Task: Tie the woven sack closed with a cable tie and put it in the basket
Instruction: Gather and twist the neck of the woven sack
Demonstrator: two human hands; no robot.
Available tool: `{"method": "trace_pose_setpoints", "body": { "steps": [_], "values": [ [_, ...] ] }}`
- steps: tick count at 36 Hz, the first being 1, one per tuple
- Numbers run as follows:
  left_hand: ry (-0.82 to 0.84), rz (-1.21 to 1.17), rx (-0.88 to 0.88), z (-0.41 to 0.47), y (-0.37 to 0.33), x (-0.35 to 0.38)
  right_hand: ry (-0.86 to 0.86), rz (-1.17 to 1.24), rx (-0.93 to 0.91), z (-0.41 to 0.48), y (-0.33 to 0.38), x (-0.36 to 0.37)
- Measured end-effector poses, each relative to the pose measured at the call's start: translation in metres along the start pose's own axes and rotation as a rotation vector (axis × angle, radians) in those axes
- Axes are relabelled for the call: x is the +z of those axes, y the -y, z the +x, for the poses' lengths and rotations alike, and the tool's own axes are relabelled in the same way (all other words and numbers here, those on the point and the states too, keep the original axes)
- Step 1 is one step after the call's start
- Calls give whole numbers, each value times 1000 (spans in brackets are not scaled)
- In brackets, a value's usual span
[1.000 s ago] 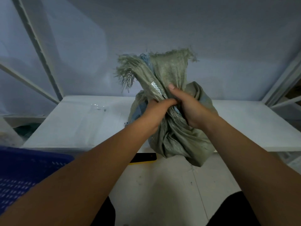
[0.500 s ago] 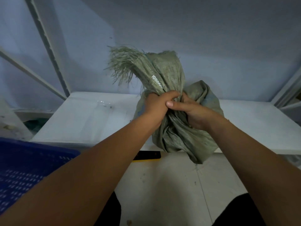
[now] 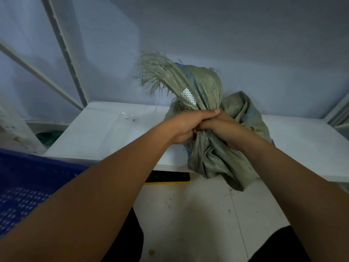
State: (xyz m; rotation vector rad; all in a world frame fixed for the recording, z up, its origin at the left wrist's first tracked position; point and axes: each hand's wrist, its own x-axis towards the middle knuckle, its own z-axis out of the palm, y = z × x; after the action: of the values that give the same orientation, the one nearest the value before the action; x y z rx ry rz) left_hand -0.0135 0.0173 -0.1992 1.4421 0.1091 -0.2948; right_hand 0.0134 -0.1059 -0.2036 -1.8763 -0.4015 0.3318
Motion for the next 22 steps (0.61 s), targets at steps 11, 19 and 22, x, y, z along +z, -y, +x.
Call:
{"method": "trace_pose_setpoints", "body": {
  "steps": [11, 19, 22],
  "values": [
    [-237, 90, 230, 3, -5, -18, -149, -38, -34, 14, 10, 8],
    [-180, 94, 298, 9, -3, -28, -147, -162, 67, 13, 8, 7],
    [-123, 84, 300, 8, -3, -37, -247, -126, 33, 13, 6, 4]
  ]
}}
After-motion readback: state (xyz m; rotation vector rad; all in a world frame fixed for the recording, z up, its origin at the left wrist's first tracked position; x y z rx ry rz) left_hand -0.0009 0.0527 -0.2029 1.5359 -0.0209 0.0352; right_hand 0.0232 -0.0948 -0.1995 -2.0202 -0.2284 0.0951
